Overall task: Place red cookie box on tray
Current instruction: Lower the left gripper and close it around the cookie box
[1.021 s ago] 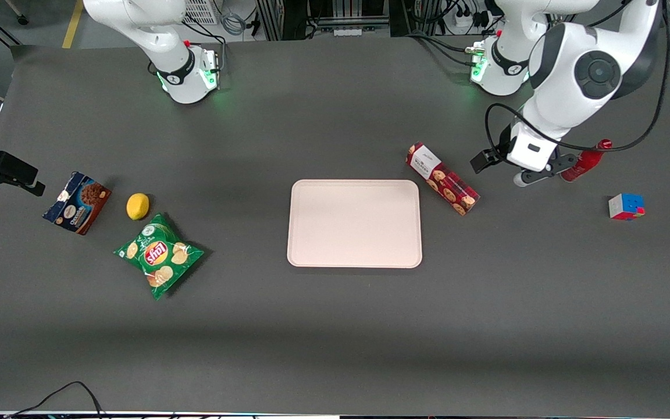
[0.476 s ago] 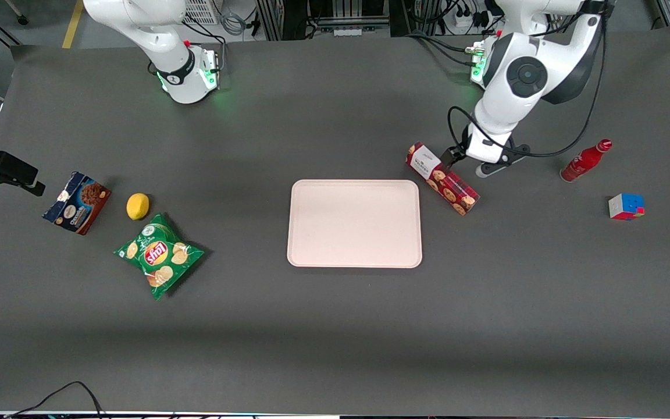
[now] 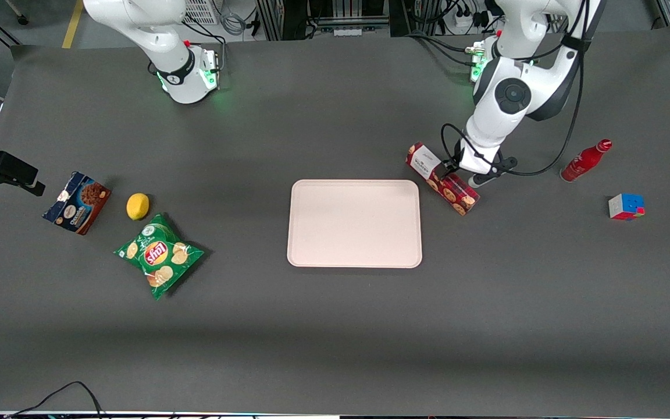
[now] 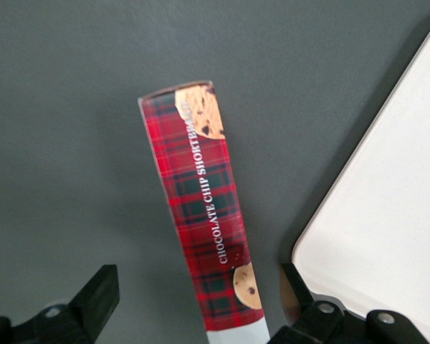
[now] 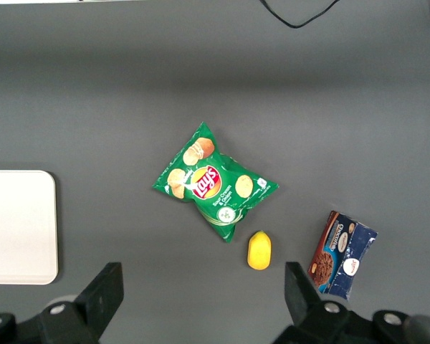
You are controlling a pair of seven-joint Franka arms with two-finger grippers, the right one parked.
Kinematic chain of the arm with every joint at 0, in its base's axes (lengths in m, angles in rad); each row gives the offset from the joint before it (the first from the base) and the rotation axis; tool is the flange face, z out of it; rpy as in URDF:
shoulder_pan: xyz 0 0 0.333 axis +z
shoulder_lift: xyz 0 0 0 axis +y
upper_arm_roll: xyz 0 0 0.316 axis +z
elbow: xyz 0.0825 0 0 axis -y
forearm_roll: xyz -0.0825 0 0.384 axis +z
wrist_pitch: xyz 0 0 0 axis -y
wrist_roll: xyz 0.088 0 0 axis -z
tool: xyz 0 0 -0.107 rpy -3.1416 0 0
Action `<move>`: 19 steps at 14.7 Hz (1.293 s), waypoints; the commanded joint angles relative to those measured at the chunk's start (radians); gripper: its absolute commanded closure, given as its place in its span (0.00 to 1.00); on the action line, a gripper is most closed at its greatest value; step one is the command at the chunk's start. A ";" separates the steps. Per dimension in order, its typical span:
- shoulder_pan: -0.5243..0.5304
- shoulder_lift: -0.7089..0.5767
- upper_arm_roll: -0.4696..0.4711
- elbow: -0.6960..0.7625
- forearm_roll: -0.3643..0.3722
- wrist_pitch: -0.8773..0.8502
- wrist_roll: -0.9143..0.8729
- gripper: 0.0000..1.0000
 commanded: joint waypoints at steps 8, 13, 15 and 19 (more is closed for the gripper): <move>-0.081 0.127 0.004 -0.011 0.008 0.175 -0.096 0.00; -0.019 0.139 0.018 -0.007 0.009 0.178 0.045 0.00; -0.019 0.141 0.019 -0.007 0.009 0.180 0.045 0.00; -0.022 0.167 0.018 -0.007 0.009 0.227 0.037 0.13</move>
